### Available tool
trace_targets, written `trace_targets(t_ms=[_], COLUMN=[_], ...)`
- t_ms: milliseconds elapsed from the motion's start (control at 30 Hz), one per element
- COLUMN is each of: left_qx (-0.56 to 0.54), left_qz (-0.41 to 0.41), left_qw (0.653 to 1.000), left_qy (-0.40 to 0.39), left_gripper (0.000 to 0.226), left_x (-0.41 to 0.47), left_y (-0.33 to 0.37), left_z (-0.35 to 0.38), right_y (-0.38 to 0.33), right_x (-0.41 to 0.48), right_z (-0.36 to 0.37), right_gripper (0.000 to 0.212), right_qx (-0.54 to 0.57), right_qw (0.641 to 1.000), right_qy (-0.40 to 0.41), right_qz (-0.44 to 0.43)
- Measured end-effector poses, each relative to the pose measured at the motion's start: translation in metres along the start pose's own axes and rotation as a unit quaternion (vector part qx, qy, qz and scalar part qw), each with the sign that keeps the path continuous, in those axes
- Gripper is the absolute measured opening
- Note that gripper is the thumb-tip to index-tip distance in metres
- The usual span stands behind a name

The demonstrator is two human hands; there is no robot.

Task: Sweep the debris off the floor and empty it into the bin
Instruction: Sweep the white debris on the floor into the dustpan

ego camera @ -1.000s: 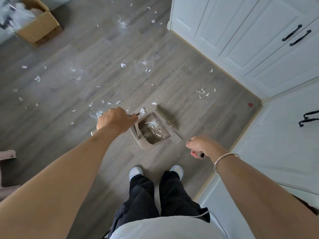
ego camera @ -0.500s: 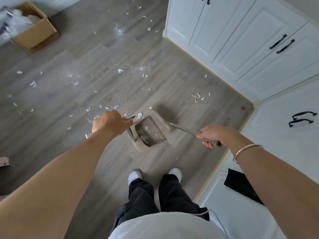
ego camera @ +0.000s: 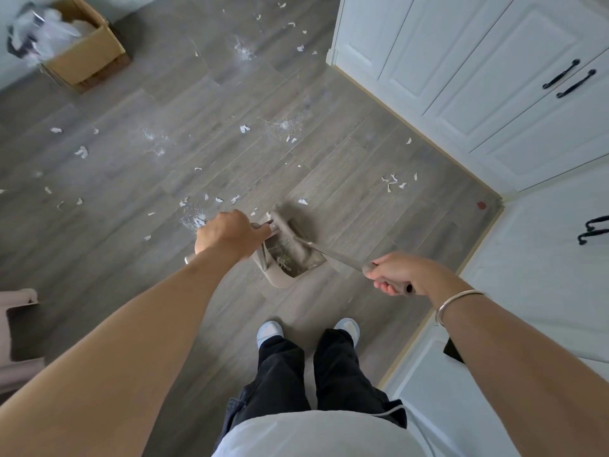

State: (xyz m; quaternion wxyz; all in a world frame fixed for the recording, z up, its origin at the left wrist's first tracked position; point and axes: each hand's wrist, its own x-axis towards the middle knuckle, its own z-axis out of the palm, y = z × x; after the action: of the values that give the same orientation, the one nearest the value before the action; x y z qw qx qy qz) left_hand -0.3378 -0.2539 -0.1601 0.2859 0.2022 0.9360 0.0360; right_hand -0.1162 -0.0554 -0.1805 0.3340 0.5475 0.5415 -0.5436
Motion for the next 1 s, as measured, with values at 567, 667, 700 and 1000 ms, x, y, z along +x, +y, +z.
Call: trace_targets(t_ms=[567,667,700,1000], left_qx=[0.01,0.009,0.009,0.017], left_qz=[0.062,0.069,0.068,0.056], left_qw=[0.998,0.997,0.997,0.998], left_qy=[0.026,0.03,0.031,0.028], left_gripper=[0.057,0.056,0.055,0.053], left_x=[0.028,0.046,0.053,0.102], left_y=[0.111,0.16,0.179,0.343], left_z=[-0.026,-0.028,-0.027,-0.017], right_y=[0.016,0.018,0.016,0.014], right_x=[0.005,0.025,0.031,0.079], right_z=[-0.127,-0.177,-0.197,-0.352], right_gripper=[0.031,0.027,0.026,0.015], right_qx=[0.095,0.096,0.098,0.114], right_qw=[0.981,0.974,0.973,0.96], right_qy=[0.171,0.204,0.209,0.253], right_qz=[-0.006,0.005,0.01,0.044])
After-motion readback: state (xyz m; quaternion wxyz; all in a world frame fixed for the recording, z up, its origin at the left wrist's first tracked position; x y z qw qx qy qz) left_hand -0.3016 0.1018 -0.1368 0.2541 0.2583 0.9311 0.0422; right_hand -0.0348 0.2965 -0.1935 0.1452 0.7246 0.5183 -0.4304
